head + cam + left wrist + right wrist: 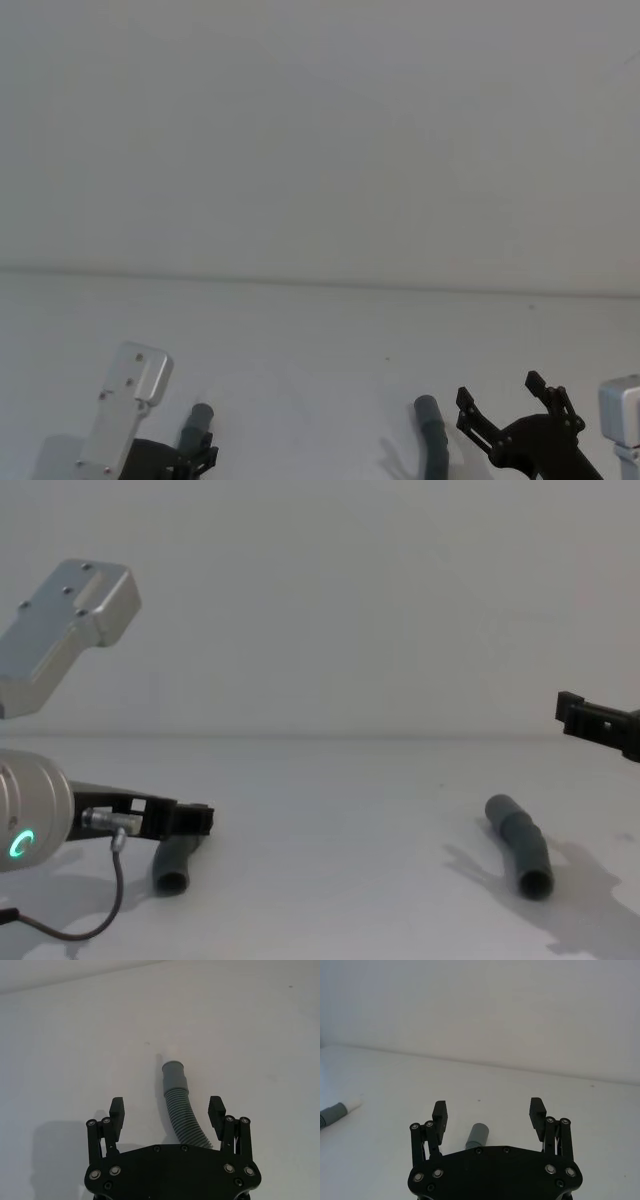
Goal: Use both hands to pick up one end of the pipe from the table, align the ends, and insert them.
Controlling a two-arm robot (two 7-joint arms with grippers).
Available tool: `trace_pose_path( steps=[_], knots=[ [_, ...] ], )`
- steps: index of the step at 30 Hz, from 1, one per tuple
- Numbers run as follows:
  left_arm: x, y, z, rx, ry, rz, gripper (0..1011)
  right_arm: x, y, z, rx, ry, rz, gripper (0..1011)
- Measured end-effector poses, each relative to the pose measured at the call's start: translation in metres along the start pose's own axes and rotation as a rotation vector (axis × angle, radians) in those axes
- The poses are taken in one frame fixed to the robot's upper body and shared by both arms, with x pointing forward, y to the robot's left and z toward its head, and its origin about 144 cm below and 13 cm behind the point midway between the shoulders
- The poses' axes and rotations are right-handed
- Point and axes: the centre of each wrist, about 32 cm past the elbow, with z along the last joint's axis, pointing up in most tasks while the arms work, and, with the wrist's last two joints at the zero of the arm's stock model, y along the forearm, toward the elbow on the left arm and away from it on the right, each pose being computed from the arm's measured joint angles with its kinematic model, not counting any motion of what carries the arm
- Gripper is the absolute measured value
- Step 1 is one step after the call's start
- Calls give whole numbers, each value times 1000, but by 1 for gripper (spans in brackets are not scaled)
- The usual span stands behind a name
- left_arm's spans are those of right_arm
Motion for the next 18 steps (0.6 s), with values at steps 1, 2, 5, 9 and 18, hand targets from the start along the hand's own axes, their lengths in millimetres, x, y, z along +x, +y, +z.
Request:
trace_pose_path(
  steps=[1,2,5,9,18],
  knots=[
    [0,0,0,1,6,3,1002,0,0,0,0,0,0,1000],
    [0,0,0,1,9,5,1001,0,0,0,0,0,0,1000],
    [0,-1,0,5,22,14,1002,0,0,0,0,0,0,1000],
    [0,-2,1,16,32,25,1002,0,0,0,0,0,0,1000],
    [1,-8,5,41,44,36,1002,0,0,0,0,0,0,1000]
  ],
)
